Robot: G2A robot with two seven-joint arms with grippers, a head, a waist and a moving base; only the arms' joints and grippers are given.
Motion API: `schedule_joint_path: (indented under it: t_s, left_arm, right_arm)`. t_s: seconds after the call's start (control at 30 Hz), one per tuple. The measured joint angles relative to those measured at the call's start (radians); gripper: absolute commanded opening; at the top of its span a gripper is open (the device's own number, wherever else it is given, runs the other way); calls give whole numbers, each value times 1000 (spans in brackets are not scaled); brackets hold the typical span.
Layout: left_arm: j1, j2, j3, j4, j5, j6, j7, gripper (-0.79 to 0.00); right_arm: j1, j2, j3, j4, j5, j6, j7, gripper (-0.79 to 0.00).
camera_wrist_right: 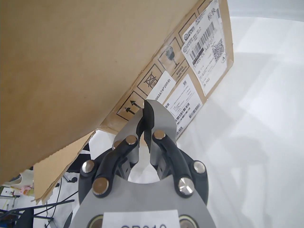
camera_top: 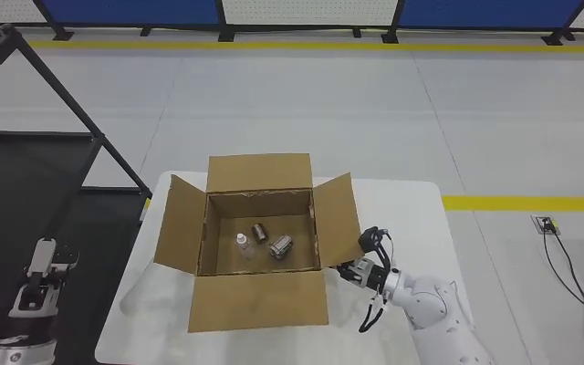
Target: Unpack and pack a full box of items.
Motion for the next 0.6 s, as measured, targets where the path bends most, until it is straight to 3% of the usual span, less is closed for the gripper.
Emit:
schedule_joint_path:
  t_s: [0.4, 0.6]
  left_arm:
    - [-27, -5, 11, 7, 27, 54, 19, 0]
    - [-46, -8, 20, 25, 81, 85, 55, 0]
  right_arm:
    - [-17, 26, -64, -65, -27, -53, 42, -785]
    - [-65, 42, -16, -146, -31, 47, -37, -785]
